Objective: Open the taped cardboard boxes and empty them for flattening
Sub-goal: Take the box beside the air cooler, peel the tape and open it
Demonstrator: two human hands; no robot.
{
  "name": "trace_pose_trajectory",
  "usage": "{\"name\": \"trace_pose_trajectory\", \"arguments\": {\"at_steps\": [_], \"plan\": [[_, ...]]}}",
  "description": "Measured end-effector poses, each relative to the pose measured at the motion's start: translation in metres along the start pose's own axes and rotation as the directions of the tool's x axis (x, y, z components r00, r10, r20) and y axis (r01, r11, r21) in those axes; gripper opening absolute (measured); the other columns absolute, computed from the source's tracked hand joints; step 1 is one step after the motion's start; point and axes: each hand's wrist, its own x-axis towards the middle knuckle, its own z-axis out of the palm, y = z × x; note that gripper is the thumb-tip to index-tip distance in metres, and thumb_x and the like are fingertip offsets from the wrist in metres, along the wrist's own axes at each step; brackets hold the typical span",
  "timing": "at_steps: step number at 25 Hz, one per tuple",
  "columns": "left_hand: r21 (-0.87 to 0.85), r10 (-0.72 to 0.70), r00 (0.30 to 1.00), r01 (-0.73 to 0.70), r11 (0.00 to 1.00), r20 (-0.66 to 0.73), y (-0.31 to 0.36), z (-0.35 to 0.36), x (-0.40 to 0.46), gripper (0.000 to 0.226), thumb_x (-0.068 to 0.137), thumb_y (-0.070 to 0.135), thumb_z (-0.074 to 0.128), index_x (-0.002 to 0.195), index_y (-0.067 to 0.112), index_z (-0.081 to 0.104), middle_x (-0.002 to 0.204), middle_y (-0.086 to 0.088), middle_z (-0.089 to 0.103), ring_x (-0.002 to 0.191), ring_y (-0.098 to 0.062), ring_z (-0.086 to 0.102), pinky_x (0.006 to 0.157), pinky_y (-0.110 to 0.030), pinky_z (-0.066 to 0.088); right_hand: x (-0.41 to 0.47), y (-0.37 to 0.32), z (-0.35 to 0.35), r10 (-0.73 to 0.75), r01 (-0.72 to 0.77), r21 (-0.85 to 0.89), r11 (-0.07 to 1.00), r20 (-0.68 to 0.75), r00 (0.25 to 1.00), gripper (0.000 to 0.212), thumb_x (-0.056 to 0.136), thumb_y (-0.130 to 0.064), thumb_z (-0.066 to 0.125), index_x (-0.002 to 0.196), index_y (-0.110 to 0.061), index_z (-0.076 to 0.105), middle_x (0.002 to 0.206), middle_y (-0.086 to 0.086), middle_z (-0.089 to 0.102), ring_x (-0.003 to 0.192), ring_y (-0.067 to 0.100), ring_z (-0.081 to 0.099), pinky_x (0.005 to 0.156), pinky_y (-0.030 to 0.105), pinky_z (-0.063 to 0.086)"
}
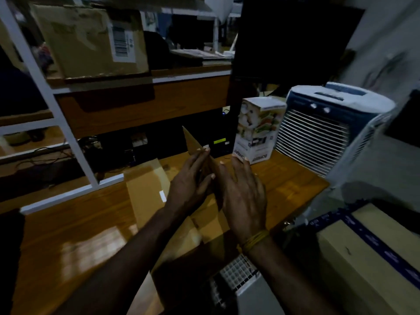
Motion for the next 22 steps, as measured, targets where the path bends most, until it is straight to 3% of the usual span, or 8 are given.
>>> {"name": "trace_pose_trajectory", "arguments": {"at_steps": [4,7,10,15,17,19,20,22], "plan": [[0.005,0.053,0.986,-0.054,0.999,0.161,0.000,0.012,0.011,0.084,0.094,0.042,0.062,0.156,0.041,0.005,0.166,0.012,0.004,0.140,-0.010,0.033,0.098,-0.029,0.046,0.003,0.014,0.000,0.058,-0.066,-0.214,0.975,-0.047,0.997,0.073,0.078,-0.029,0.081,0.143,-0.020,0.050,0.148,0.012,0.047,0.140,0.040,0.035,0.106,0.059,0.031],[0.076,0.056,0.968,-0.077,0.994,0.243,-0.006,0.026,0.015,0.077,0.096,0.042,0.057,0.156,0.040,0.010,0.166,0.007,0.008,0.148,-0.016,0.024,0.106,-0.037,0.044,-0.001,0.015,0.009,0.092,-0.058,-0.334,0.941,0.087,0.992,0.082,0.088,-0.049,0.063,0.154,-0.014,0.029,0.161,0.020,0.019,0.149,0.045,0.006,0.113,0.066,0.008],[0.172,0.018,0.944,-0.079,0.982,0.328,-0.015,0.037,0.012,0.062,0.100,0.042,0.049,0.156,0.035,0.021,0.165,0.001,0.016,0.149,-0.024,0.024,0.113,-0.039,0.037,-0.008,0.025,0.025,0.160,-0.087,-0.343,0.935,0.193,0.968,0.092,0.085,-0.060,0.060,0.156,-0.014,0.025,0.162,0.026,0.003,0.148,0.047,-0.004,0.111,0.071,0.005],[0.239,-0.040,0.933,-0.051,0.970,0.359,-0.019,0.040,0.013,0.048,0.102,0.041,0.046,0.149,0.032,0.040,0.162,-0.002,0.025,0.146,-0.021,0.029,0.113,-0.037,0.036,-0.011,0.040,0.037,0.210,-0.125,-0.233,0.964,0.385,0.899,0.073,0.094,-0.059,0.044,0.155,-0.026,0.023,0.162,0.023,0.011,0.146,0.051,0.005,0.108,0.074,0.003],[0.239,-0.058,0.924,-0.037,0.970,0.377,-0.019,0.041,0.013,0.044,0.103,0.043,0.045,0.146,0.034,0.045,0.161,-0.001,0.028,0.145,-0.020,0.031,0.111,-0.038,0.038,-0.011,0.040,0.037,0.205,-0.134,-0.188,0.973,0.435,0.877,0.063,0.098,-0.054,0.040,0.153,-0.026,0.027,0.156,0.021,0.025,0.143,0.048,0.021,0.111,0.066,0.016],[0.251,-0.077,0.913,-0.028,0.968,0.401,-0.019,0.042,0.013,0.040,0.103,0.044,0.043,0.141,0.034,0.052,0.159,-0.001,0.031,0.142,-0.021,0.035,0.109,-0.038,0.039,-0.011,0.039,0.034,0.159,-0.119,-0.118,0.986,0.435,0.886,0.050,0.100,-0.049,0.040,0.142,-0.022,0.041,0.137,0.015,0.047,0.124,0.039,0.050,0.093,0.044,0.042],[0.264,-0.087,0.907,-0.027,0.964,0.411,-0.019,0.042,0.014,0.039,0.103,0.044,0.042,0.138,0.033,0.055,0.157,-0.001,0.033,0.140,-0.021,0.037,0.108,-0.037,0.040,-0.010,0.039,0.033,0.133,-0.114,-0.070,0.991,0.434,0.891,0.043,0.101,-0.046,0.040,0.135,-0.021,0.046,0.126,0.012,0.054,0.112,0.034,0.058,0.079,0.037,0.044],[0.285,-0.107,0.895,-0.023,0.958,0.433,-0.020,0.043,0.016,0.037,0.103,0.045,0.040,0.132,0.033,0.059,0.154,-0.002,0.036,0.139,-0.021,0.037,0.105,-0.036,0.041,-0.007,0.038,0.032,0.094,-0.104,-0.002,0.995,0.457,0.885,0.032,0.102,-0.040,0.040,0.123,-0.020,0.053,0.114,0.008,0.061,0.100,0.030,0.064,0.068,0.032,0.037]]}}
